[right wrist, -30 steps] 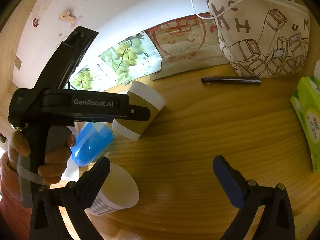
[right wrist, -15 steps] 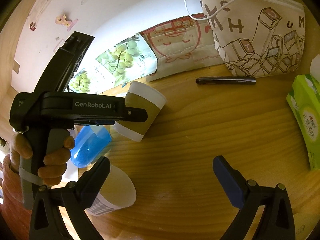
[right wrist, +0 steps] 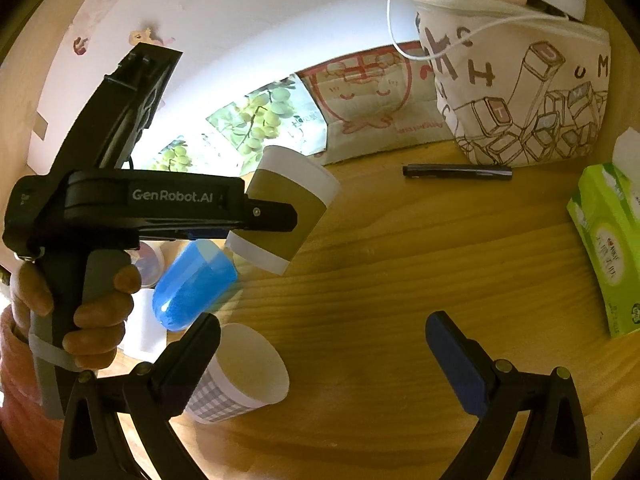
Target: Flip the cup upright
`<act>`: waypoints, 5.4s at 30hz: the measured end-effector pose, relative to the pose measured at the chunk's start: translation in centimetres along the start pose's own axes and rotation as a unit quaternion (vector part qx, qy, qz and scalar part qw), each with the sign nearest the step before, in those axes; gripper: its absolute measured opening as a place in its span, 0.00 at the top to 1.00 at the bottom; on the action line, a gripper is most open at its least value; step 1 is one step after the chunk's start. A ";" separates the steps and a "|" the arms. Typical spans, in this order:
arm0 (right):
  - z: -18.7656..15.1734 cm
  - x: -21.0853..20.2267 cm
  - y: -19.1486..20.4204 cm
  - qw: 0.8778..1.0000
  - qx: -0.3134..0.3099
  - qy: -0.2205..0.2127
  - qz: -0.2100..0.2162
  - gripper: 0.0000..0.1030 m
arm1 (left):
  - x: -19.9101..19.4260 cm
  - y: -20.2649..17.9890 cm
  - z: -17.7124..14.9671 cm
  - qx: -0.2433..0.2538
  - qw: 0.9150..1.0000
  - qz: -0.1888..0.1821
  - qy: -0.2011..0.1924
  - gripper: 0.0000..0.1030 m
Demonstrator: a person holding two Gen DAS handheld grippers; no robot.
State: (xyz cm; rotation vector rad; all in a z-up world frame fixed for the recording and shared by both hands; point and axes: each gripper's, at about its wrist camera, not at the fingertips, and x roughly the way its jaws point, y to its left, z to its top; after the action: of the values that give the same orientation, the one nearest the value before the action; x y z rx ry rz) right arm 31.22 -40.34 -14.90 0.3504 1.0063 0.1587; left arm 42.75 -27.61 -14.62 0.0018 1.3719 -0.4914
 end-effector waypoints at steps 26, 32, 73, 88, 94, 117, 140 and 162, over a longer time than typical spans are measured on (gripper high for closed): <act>-1.4 -2.9 6.3 0.999 -0.031 -0.005 0.021 0.00 | -10.1 5.3 -8.5 -0.070 0.995 0.027 -0.064 0.35; -2.0 -3.8 8.6 0.999 -0.045 -0.010 0.025 0.00 | -11.6 7.0 -11.5 -0.095 0.992 0.037 -0.068 0.35; -8.5 -1.5 16.0 0.997 -0.037 0.059 0.018 0.00 | -11.9 15.0 -28.3 -0.164 0.984 0.030 -0.069 0.35; -8.5 0.8 14.9 0.995 -0.023 0.094 0.008 0.00 | -9.3 13.9 -28.1 -0.114 0.992 0.028 -0.046 0.35; -8.5 1.6 13.8 0.994 -0.012 0.112 0.009 0.00 | -7.7 13.5 -27.4 -0.100 0.994 0.025 -0.031 0.35; -8.0 2.6 11.5 0.992 0.009 0.128 -0.002 0.00 | -4.9 13.1 -25.7 -0.081 0.996 0.018 -0.018 0.33; -8.4 2.4 11.3 0.991 0.012 0.130 -0.005 0.00 | -4.9 13.4 -26.0 -0.099 0.995 0.010 -0.015 0.30; -9.2 1.4 12.5 0.991 0.036 0.131 0.017 0.00 | -8.0 13.9 -27.3 -0.091 0.994 0.024 -0.057 0.24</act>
State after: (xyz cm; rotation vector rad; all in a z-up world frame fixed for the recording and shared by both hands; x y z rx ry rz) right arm 24.54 -26.32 -16.05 0.4192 1.2684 0.2036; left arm 21.01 -4.69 -16.90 -0.1404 1.2971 -0.3206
